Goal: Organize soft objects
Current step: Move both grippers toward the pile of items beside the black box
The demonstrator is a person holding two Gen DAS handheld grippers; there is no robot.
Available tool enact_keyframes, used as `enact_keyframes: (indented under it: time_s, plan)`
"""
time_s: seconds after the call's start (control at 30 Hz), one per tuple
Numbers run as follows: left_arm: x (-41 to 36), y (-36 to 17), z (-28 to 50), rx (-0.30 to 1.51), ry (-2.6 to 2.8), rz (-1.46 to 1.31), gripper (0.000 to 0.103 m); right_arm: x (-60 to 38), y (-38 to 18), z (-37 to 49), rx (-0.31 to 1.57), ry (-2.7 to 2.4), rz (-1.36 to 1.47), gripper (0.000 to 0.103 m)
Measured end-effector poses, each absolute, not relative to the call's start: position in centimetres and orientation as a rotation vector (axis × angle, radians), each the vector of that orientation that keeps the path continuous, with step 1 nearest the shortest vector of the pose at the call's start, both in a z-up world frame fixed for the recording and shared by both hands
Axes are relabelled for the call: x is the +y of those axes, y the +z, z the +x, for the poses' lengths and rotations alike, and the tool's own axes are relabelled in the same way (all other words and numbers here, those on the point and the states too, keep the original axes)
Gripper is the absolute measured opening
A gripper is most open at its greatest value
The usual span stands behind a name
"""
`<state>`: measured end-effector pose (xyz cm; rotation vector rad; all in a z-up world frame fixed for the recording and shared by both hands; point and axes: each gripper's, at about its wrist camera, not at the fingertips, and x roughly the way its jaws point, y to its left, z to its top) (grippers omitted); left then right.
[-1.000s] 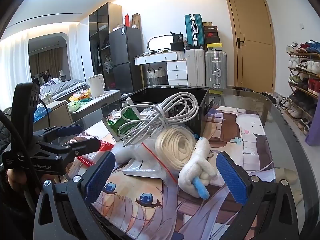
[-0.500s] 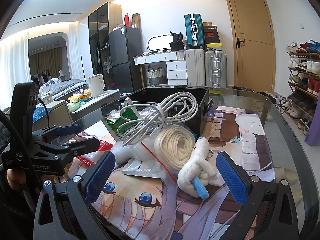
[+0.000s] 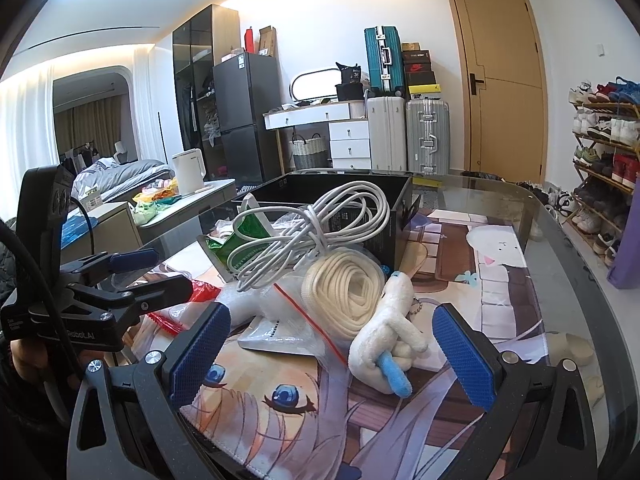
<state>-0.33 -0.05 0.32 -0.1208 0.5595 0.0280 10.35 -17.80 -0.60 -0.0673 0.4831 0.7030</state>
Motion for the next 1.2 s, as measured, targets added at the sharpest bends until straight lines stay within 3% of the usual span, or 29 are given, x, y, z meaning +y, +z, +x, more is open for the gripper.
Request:
enact_keyframes:
  time_s: [1.2]
  plan:
    - [0.4, -1.2, 0.7, 0.620, 0.077, -0.107, 0.103, -17.9, -1.1, 10.9, 0.502, 0.689, -0.055, 0.103]
